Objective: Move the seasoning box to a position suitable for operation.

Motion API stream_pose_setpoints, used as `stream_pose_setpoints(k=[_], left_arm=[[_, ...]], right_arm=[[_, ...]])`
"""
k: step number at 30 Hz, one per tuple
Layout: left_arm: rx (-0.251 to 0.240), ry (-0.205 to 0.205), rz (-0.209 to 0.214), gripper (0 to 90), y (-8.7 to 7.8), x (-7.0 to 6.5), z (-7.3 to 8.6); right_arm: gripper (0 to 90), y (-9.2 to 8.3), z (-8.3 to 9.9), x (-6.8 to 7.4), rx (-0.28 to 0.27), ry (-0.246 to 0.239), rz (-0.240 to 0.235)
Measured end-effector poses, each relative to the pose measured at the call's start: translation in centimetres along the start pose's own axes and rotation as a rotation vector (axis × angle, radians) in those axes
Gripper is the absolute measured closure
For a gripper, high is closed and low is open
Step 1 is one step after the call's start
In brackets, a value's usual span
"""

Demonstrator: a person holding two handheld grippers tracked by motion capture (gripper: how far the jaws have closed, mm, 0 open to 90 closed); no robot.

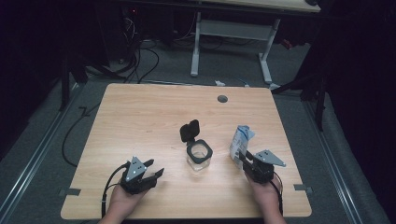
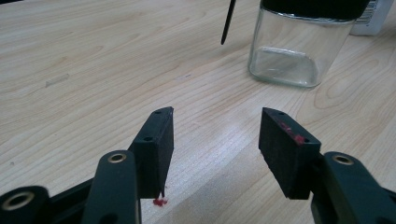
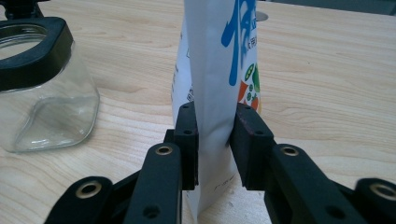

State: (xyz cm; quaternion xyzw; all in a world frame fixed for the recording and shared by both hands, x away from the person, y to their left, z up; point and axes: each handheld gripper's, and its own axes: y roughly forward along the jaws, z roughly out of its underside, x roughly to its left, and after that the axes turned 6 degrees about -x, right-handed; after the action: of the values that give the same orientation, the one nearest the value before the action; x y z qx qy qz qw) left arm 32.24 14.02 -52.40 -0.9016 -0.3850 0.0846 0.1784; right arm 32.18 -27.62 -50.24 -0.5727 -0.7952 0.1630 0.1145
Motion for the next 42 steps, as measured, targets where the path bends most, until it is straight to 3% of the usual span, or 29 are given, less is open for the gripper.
stream_pose_setpoints(k=[7,9,15,22,24,26,28,32,36,37,38,42], left_arm=[[0.001,0.005,0.002,45.6,0.0,-0.1,0.0],[0.003,0.007,0.003,45.6,0.1,-0.1,0.0],[0.006,0.008,0.006,45.6,0.2,-0.1,0.0],[0.007,0.011,0.009,45.5,0.2,-0.1,0.0],[0.007,0.011,0.007,45.5,0.1,-0.1,0.0],[0.005,0.010,0.004,45.5,0.1,0.0,0.0],[0.004,0.008,0.004,45.5,0.1,0.0,0.0],[0.001,0.009,0.003,45.5,0.0,0.0,0.0],[-0.021,0.010,0.015,45.9,-0.1,-0.1,-0.1],[-0.024,0.010,0.015,45.9,-0.1,-0.1,-0.1],[-0.020,0.008,0.020,46.0,0.0,-0.1,-0.1],[-0.017,0.008,0.023,46.2,0.0,-0.2,-0.1]], right_arm=[[60.9,-0.5,0.2,0.2,0.003,0.001,0.011],[58.6,-0.8,0.3,0.6,0.002,-0.020,0.025],[58.9,-1.3,0.1,1.5,-0.014,-0.045,0.044],[68.6,-1.3,-1.1,1.7,-0.022,-0.053,0.096],[78.6,-1.1,-1.4,1.7,-0.017,-0.056,0.105],[84.6,-0.9,-1.5,1.5,-0.016,-0.060,0.102],[85.5,-0.8,-1.7,0.7,-0.008,-0.039,0.082],[85.6,-0.8,-1.8,-0.2,-0.004,-0.040,0.070],[79.1,-0.9,-1.8,-0.9,-0.007,-0.003,0.047],[79.1,-0.9,-1.8,-0.9,-0.007,-0.003,0.047],[72.0,-0.8,-1.7,-0.9,-0.002,-0.002,0.042],[66.6,-0.5,-1.4,-0.7,0.011,0.001,0.037]])
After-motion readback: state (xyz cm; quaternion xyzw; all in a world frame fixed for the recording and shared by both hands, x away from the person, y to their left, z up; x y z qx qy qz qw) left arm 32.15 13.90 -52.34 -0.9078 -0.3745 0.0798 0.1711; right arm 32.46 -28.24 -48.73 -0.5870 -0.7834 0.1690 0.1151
